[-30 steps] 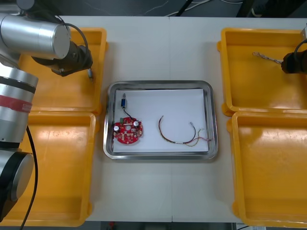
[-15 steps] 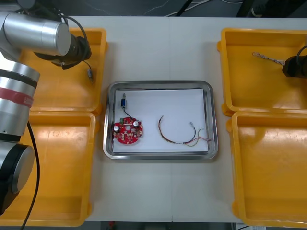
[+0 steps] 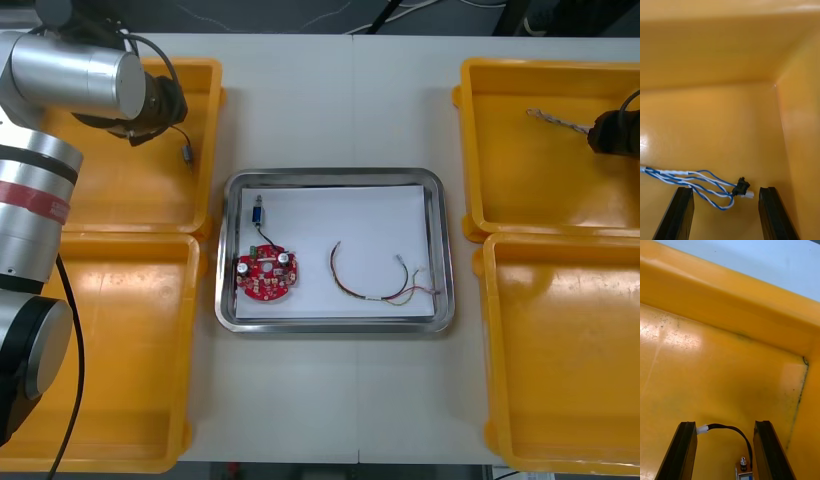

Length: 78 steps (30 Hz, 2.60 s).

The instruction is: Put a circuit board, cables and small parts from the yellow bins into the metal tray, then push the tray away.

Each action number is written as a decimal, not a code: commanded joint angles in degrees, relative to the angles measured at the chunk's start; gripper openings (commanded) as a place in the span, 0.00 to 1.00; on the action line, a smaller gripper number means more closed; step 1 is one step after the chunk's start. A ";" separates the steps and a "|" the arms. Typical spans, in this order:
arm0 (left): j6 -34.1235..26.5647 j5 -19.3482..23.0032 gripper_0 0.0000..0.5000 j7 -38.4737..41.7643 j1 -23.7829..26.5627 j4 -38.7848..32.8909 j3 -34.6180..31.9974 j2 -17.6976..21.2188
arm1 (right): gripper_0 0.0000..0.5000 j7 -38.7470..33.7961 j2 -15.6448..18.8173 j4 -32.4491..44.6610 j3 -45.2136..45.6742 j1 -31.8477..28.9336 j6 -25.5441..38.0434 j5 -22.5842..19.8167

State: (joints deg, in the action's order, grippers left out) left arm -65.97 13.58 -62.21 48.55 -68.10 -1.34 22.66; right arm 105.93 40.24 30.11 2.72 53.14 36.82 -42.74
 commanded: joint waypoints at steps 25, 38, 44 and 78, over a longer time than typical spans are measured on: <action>1.46 -0.40 0.00 5.08 2.34 0.51 -2.35 2.04 | 0.84 -2.40 -2.62 -1.89 1.50 1.53 -7.64 -0.85; -0.65 4.61 0.00 -5.46 0.05 0.33 -4.46 3.88 | 0.00 -2.22 -2.98 -1.89 1.41 1.53 -7.46 -0.85; -0.73 6.72 0.00 -11.88 -1.09 0.25 -5.86 5.20 | 0.00 -1.87 -2.71 0.31 1.58 1.53 -3.94 0.03; -3.37 8.13 0.00 -25.94 -5.40 -0.55 -12.81 10.91 | 0.00 -1.96 -2.19 18.59 12.75 1.53 29.54 11.37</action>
State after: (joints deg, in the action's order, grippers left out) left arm -68.90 21.32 -80.25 43.99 -66.93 -12.06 30.51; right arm 104.64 37.87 45.82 12.94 53.22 64.07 -32.16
